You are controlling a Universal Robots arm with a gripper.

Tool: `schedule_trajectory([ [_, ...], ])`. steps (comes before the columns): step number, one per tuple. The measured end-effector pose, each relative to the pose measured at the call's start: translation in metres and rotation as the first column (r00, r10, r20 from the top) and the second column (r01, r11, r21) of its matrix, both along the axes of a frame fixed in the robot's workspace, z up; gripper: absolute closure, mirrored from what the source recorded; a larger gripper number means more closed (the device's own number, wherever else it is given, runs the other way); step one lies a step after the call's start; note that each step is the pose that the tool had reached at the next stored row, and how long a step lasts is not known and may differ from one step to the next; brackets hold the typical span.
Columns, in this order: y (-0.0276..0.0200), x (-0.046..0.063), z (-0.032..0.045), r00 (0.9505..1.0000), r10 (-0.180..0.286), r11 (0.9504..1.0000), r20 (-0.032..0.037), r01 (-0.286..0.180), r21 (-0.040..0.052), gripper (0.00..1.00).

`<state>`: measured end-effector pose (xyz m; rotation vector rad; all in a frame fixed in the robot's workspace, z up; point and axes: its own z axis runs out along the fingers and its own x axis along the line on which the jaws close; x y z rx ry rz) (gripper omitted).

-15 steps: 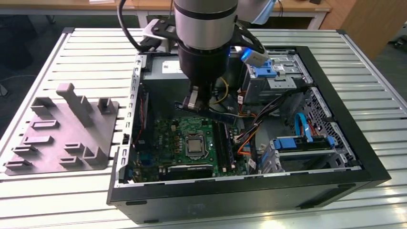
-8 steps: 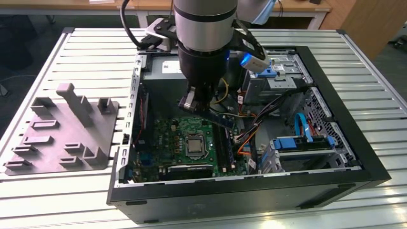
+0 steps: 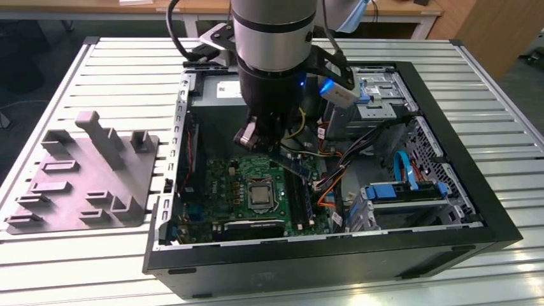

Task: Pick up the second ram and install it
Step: 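Insert the second ram into the second slot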

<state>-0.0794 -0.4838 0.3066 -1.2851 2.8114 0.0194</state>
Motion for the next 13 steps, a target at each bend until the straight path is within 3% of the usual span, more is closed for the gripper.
schedule_trajectory([
  [6, 0.0000, 0.0000, -0.0025, 0.9941, -0.108, 0.9941, 0.0000, 0.108, 0.0000, 0.87],
  [9, 0.0000, 0.0000, -0.0037, 0.9867, -0.163, 0.9867, 0.0000, 0.163, -0.0001, 0.87],
  [13, 0.0000, 0.0000, -0.0053, 0.9724, -0.233, 0.9724, 0.0000, 0.233, -0.0001, 0.87],
])
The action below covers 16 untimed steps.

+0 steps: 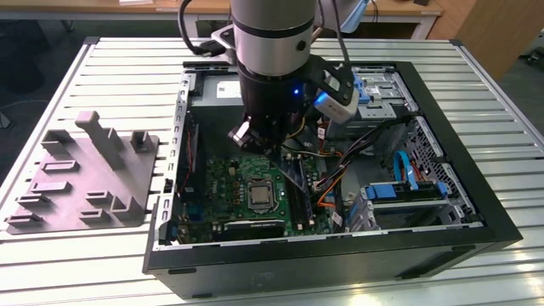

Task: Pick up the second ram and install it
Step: 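Insert the second ram into the second slot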

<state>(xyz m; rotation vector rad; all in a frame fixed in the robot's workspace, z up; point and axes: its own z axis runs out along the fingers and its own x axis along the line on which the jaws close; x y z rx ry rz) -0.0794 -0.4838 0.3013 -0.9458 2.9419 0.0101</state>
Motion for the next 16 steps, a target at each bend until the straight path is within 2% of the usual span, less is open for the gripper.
schedule_trajectory([
  [4, 0.0000, 0.0000, -0.0017, 0.9973, -0.074, 0.9973, 0.0000, 0.074, 0.0001, 0.87],
  [8, 0.0000, 0.0000, -0.0034, 0.9888, -0.149, 0.9888, 0.0000, 0.149, 0.0001, 0.87],
  [12, 0.0000, 0.0000, -0.0051, 0.9755, -0.220, 0.9755, 0.0000, 0.220, 0.0001, 0.87],
  [16, 0.0000, 0.0000, -0.0067, 0.9567, -0.291, 0.9567, 0.0000, 0.291, 0.0000, 0.87],
])
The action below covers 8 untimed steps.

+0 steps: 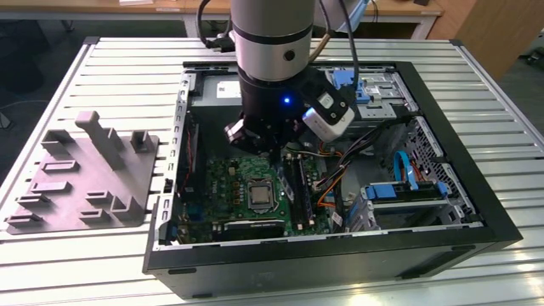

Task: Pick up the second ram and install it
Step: 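Insert the second ram into the second slot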

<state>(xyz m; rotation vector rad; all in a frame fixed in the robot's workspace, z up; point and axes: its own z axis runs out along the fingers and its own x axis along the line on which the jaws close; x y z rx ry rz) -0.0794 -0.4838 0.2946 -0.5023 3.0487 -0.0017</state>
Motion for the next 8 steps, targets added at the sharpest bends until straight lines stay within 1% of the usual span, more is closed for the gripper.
schedule_trajectory([
  [2, 0.0000, 0.0000, -0.0008, 0.9994, -0.036, 0.9994, 0.0000, 0.036, 0.0000, 0.87],
  [4, 0.0000, 0.0000, -0.0016, 0.9974, -0.072, 0.9974, 0.0000, 0.072, 0.0000, 0.87],
  [6, 0.0000, 0.0000, -0.0024, 0.9941, -0.109, 0.9941, 0.0000, 0.109, -0.0001, 0.87],
  [8, 0.0000, 0.0000, -0.0032, 0.9895, -0.144, 0.9895, 0.0000, 0.144, 0.0000, 0.87],
])
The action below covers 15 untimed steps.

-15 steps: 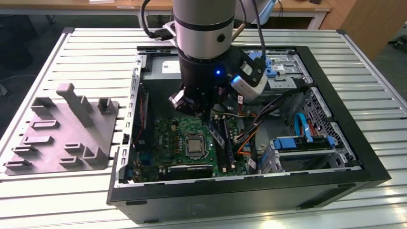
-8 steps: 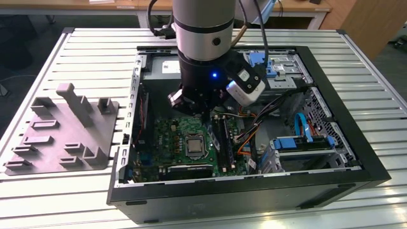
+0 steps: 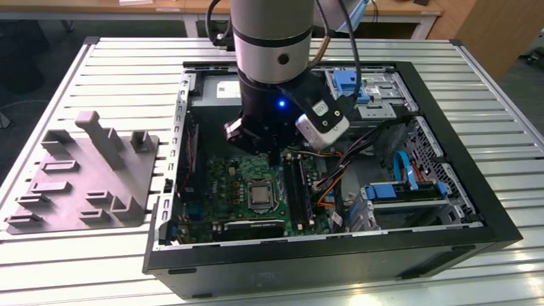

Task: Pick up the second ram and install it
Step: 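Insert the second ram into the second slot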

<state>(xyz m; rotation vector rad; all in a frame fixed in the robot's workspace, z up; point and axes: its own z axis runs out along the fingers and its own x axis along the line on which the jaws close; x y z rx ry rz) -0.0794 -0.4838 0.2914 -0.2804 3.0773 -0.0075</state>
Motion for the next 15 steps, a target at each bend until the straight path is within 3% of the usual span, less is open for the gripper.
schedule_trajectory([
  [3, 0.0000, 0.0000, -0.0012, 0.9985, -0.054, 0.9985, 0.0000, 0.054, 0.0001, 0.87],
  [7, 0.0000, 0.0000, -0.0023, 0.9924, -0.123, 0.9924, -0.0001, 0.123, -0.0002, 0.87],
  [15, 0.0001, 0.0018, -0.0028, 0.9923, -0.123, 0.9923, 0.0001, 0.123, 0.0005, 0.87],
])
